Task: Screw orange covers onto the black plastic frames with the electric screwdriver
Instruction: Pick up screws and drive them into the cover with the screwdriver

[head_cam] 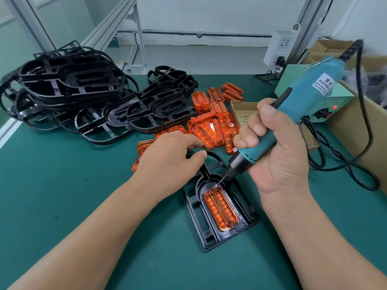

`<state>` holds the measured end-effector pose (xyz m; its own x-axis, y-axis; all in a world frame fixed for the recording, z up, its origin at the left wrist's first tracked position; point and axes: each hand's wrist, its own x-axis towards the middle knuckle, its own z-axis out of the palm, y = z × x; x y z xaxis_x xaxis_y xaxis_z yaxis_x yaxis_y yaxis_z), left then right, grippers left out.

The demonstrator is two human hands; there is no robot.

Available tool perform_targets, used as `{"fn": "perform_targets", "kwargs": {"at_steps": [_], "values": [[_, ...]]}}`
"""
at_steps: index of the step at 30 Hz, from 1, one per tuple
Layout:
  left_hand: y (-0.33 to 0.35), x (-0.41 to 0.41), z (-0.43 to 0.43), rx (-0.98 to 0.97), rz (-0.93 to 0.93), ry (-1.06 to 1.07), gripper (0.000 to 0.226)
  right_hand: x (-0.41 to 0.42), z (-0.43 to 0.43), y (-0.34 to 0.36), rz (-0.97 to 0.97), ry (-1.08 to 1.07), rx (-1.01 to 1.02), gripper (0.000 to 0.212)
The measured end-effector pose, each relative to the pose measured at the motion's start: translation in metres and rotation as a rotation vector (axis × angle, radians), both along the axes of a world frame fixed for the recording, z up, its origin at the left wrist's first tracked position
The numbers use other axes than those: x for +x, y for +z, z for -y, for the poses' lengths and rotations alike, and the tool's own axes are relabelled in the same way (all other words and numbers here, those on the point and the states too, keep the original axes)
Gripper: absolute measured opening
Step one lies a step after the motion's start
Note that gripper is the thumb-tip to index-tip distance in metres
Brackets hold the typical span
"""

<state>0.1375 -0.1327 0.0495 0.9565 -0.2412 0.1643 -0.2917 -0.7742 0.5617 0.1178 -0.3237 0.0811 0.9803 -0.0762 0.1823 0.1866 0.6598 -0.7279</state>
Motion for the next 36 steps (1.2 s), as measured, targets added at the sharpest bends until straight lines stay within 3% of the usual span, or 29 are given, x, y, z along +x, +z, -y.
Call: {"fn": "perform_targets", "kwargs": {"at_steps": [23, 36], "values": [[0.000, 0.002, 0.001, -0.019, -0.084, -0.015, 0.018, -0.001, -0.004, -0.002, 0.049, 0.041, -0.074, 0.009], [-0.005, 0.004, 0.004, -0.065, -0.118, -0.051, 0.016, -0.007, -0.019, 0.006, 0.209, 0.173, -0.273, 0.009]]}}
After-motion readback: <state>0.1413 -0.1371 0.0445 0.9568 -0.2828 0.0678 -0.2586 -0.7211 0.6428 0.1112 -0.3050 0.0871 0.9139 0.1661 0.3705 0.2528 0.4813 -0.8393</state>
